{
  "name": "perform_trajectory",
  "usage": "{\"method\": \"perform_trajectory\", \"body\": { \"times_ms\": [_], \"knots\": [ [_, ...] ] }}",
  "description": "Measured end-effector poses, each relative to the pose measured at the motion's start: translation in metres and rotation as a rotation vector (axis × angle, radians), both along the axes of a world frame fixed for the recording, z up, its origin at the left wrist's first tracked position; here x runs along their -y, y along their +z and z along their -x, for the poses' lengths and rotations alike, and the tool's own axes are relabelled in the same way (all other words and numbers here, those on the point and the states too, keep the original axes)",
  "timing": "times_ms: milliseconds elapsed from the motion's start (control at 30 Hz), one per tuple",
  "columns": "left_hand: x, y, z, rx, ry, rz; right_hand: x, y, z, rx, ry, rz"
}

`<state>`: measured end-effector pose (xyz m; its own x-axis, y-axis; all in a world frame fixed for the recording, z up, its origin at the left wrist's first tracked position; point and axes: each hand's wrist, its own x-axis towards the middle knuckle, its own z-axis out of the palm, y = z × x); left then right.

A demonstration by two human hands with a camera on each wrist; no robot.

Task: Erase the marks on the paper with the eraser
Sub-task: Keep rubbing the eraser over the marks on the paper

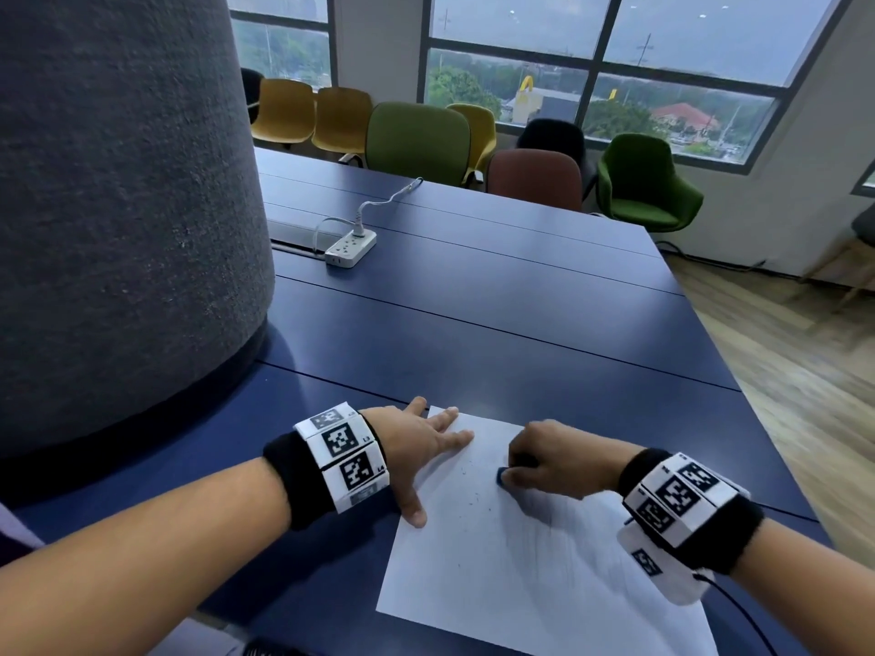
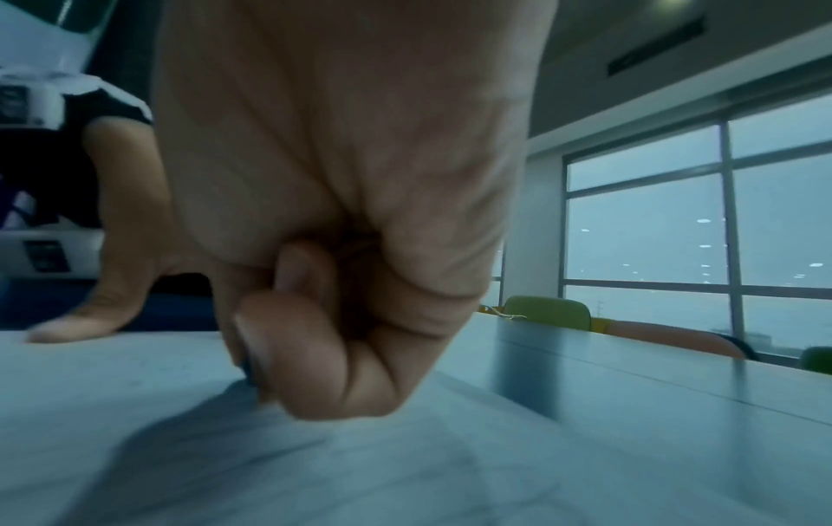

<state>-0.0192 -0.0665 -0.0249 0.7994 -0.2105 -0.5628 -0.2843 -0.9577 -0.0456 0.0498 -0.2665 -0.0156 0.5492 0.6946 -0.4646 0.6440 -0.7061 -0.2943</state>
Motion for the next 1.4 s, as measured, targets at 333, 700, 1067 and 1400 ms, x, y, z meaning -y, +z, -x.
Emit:
{"method": "perform_trajectory", "body": {
  "times_ms": [333, 700, 1067, 1400],
  "knots": [
    [0.001, 0.002, 0.001, -0.011, 0.017, 0.004, 0.000, 0.002, 0.001, -0.064, -0.036, 0.030],
    [-0.001, 0.000, 0.001, -0.005, 0.013, 0.008, -0.001, 0.002, 0.002, -0.046, -0.001, 0.030],
    [-0.001, 0.000, -0.001, 0.009, -0.008, 0.013, 0.001, 0.003, 0.016, -0.083, 0.082, 0.109],
    [0.000, 0.001, 0.001, 0.011, -0.014, 0.006, -0.007, 0.004, 0.021, -0.121, 0.126, 0.114]
  ]
}}
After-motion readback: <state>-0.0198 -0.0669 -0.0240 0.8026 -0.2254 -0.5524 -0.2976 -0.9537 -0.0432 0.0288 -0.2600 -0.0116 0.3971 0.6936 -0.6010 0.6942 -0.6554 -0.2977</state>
